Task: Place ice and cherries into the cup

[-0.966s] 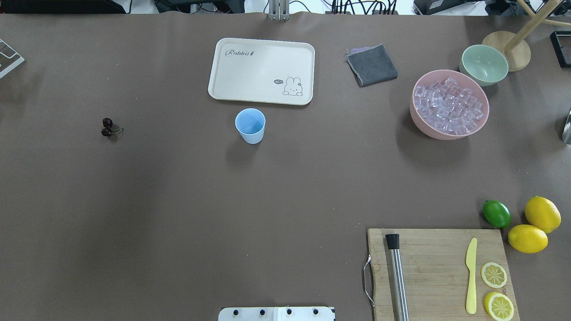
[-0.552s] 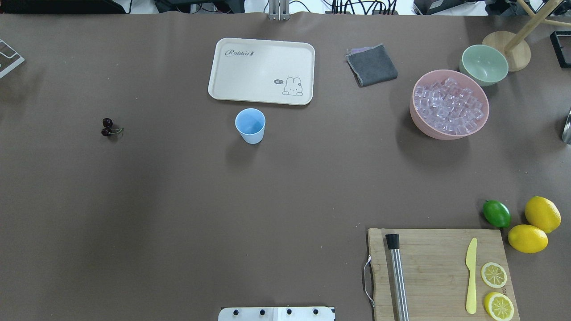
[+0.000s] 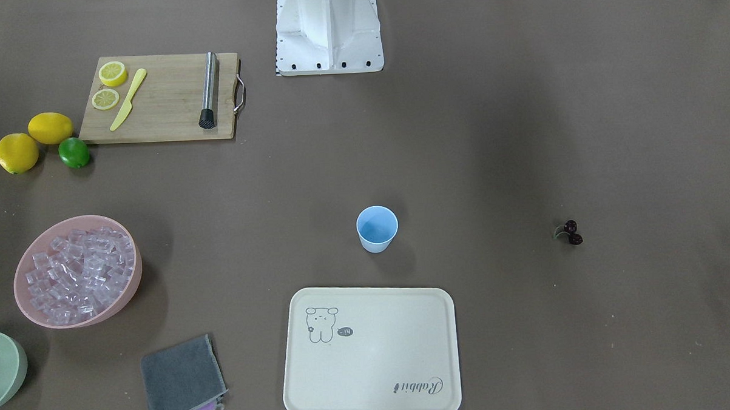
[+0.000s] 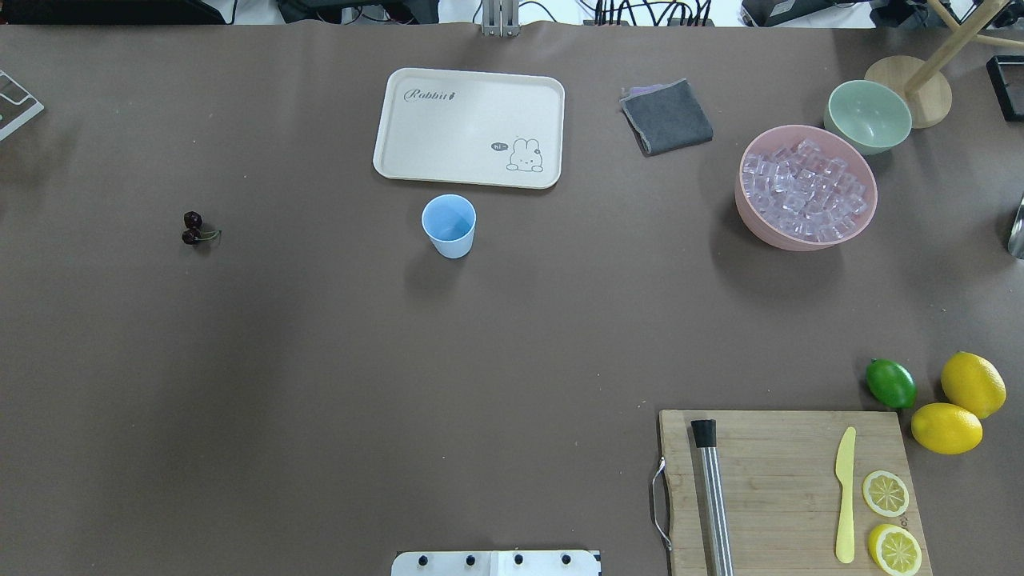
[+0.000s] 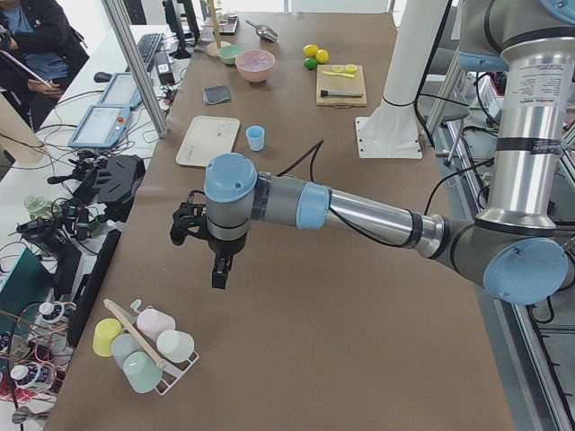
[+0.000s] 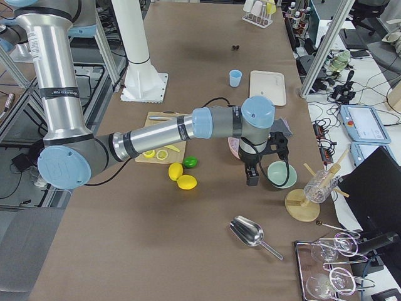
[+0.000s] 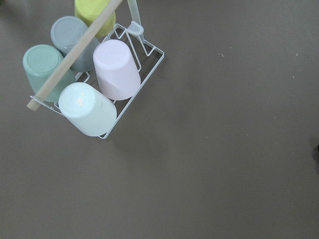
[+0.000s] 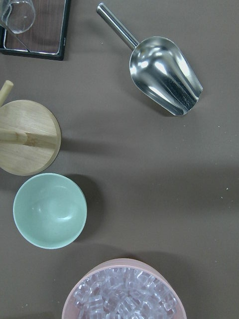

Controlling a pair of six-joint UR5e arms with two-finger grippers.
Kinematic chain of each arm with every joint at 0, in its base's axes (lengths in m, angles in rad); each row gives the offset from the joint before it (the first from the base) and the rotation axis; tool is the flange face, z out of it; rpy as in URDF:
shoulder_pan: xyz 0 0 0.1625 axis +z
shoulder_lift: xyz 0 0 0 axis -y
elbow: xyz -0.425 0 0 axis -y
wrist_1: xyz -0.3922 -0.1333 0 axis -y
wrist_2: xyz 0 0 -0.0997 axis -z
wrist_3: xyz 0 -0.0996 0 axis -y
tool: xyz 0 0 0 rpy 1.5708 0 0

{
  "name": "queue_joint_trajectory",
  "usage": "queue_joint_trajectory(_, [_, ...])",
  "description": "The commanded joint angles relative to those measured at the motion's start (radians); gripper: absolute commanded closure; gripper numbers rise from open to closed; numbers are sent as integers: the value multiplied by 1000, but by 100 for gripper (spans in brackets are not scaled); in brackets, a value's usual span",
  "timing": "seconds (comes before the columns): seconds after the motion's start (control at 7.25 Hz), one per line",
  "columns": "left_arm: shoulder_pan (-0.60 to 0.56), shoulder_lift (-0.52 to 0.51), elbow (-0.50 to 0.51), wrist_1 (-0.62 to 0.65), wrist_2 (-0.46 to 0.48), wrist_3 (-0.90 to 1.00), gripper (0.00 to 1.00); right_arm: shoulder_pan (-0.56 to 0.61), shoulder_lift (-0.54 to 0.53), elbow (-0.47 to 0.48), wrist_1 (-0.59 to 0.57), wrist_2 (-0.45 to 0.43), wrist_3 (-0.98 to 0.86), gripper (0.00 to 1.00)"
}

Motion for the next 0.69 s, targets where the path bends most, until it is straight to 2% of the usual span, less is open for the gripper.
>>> queue_joint_trajectory(0.0, [-1,0,-5,1,2,-1,2,-1,-5,3,7,-2,-7,1])
queue_joint_trajectory(0.28, [-1,2,3,-2,2,-1,2,-45,5,43,6,17,6,1])
queue_joint_trajectory(0.41, [-1,2,2,-2,2,-1,2,-110,-4,40,47,19,32,1])
queue_joint_trajectory(0.55, [-3,2,-9,0,0,-2,2,-186,2,24,157,15,100,0])
